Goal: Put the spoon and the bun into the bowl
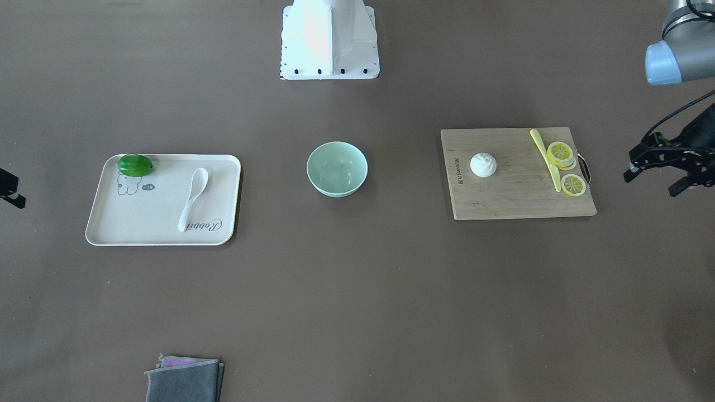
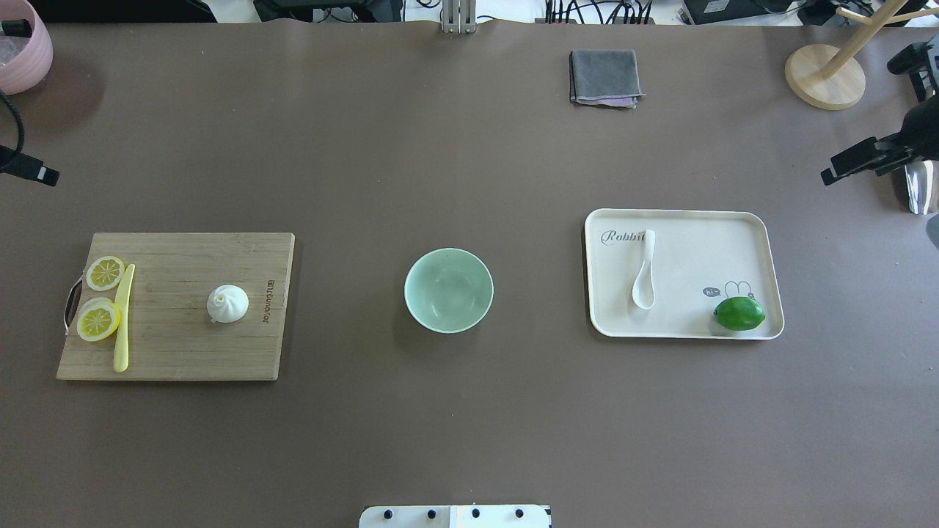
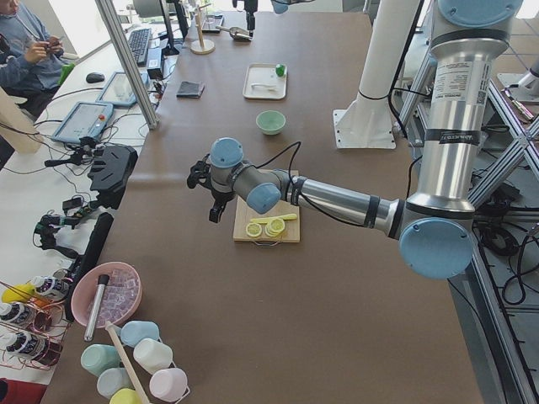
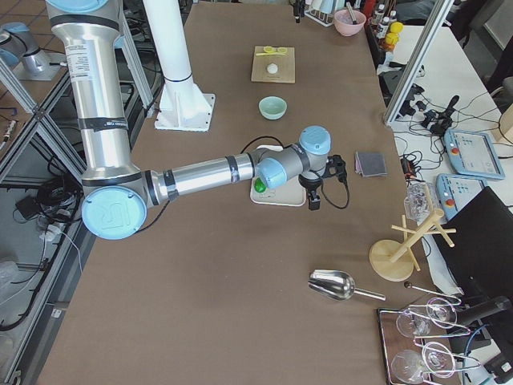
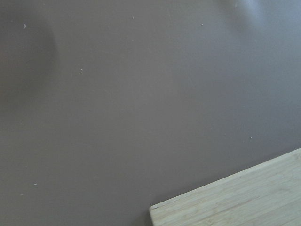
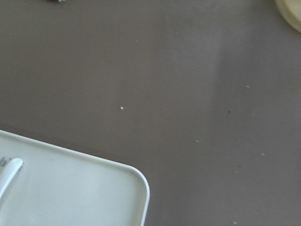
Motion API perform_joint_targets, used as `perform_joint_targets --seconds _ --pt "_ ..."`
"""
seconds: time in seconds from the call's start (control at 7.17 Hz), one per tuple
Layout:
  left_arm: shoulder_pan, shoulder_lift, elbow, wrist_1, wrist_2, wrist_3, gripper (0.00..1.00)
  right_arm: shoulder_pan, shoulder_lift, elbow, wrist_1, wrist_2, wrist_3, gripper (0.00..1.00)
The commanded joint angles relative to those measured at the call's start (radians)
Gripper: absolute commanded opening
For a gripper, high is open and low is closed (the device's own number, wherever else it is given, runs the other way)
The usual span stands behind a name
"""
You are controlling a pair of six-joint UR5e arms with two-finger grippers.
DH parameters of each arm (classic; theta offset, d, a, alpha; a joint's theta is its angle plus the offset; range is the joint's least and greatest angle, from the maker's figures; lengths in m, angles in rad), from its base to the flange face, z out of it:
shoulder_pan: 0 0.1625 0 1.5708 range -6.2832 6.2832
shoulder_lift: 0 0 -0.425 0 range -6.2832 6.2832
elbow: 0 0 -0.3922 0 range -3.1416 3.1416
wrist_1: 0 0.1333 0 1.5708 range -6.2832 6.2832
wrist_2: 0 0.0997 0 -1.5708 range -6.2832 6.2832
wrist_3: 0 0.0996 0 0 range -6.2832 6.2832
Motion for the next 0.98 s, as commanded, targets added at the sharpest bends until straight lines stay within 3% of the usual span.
perform_joint_targets --seconds 0.0,0.14,0.28,0.42,0.84 --pt "0.135 -0.110 0.004 0.005 0.051 -0.197 0.97 -0.170 0.070 -0.003 0.093 -0.072 0.336 1.00" --pt "0.191 -0.165 0.026 0.005 0.053 -0.268 0.97 -0.244 0.087 -0.007 0.091 -0.146 0.363 0.99" --pt "0.233 -0.204 0.043 0.007 0.110 -0.325 0.97 -0.279 0.098 -0.010 0.091 -0.164 0.408 0.94" --pt "0.285 -0.209 0.043 0.005 0.179 -0.346 0.97 -0.309 0.113 -0.033 0.091 -0.164 0.473 0.86" --pt "0.292 -0.207 0.043 0.005 0.184 -0.350 0.97 -0.364 0.135 -0.089 0.091 -0.164 0.540 0.70"
